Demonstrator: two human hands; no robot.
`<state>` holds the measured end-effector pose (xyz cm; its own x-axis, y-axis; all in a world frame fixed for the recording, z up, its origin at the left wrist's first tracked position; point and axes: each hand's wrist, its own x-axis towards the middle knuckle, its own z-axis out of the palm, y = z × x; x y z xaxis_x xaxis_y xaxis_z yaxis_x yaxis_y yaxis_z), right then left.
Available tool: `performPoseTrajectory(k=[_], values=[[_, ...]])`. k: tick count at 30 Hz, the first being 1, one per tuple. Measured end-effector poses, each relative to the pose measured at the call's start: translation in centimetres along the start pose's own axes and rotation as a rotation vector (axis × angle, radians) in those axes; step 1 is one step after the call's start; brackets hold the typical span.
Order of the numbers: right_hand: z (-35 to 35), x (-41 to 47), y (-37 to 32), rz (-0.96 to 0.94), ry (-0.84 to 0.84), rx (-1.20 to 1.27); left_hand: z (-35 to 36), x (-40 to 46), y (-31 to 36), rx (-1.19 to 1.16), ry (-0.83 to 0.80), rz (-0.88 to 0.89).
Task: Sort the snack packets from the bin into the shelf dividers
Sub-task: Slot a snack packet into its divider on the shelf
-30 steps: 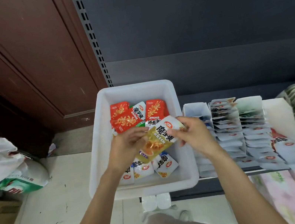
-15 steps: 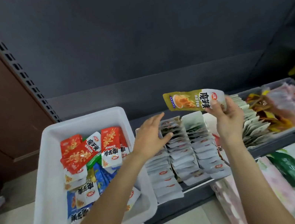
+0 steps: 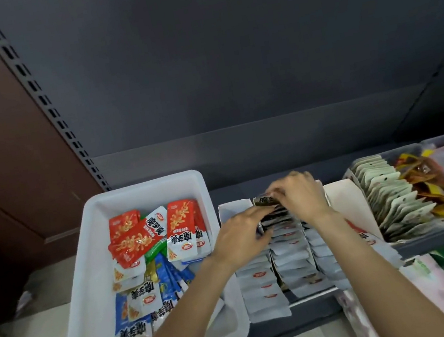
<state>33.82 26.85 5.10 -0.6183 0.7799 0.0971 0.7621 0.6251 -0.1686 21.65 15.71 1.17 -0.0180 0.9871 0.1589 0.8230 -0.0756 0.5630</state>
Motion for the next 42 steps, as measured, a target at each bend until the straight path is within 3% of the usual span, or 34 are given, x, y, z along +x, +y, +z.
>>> performPoseTrajectory(k=[6,8,12,14,16,19,23,25,29,37,42], values=[[2.8,0.8,0.3,0.067,-0.058,0.006,0.1,-0.2,-0.4,0.046,-0.004,0.038],[2.6,0.5,0.2,0.039,-0.004,0.09,-0.3,-0.7,-0.7,0.075,0.033,0.061],[1.7,-1.8,-2.3,-0.114,0.264,0.386,-1.7,-3.7,-2.5,0.141,0.331,0.1],[1.0,-3.5,-5.1,-0.149,0.28,0.538,-2.7,-6.3,-4.0,0.164,0.482,0.06],[1.0,-4.7,-8.3,-0.176,0.203,0.618,-3.8,-9.7,-6.0,0.193,0.521,-0.049],[3.0,-5.7,-13.2,-0.309,-0.052,0.576,-4.9,-14.3,-9.2,0.255,0.396,-0.349],[8.7,-5.1,-17.7,-0.326,-0.427,0.472,-5.0,-17.4,-11.6,0.2,0.026,-0.89],[11.0,-4.6,-19.2,-0.29,-0.546,0.394,-4.9,-17.9,-12.0,0.196,-0.079,-0.992],[13.2,-4.5,-21.3,-0.127,-0.572,0.379,-4.4,-17.3,-11.9,0.147,-0.158,-0.975],[11.6,-5.0,-21.1,0.21,-0.532,0.777,-4.7,-17.8,-11.8,-0.187,0.021,-0.873],[7.0,-6.2,-18.1,0.099,-0.333,0.589,-5.5,-17.6,-11.3,0.009,0.393,-0.537]])
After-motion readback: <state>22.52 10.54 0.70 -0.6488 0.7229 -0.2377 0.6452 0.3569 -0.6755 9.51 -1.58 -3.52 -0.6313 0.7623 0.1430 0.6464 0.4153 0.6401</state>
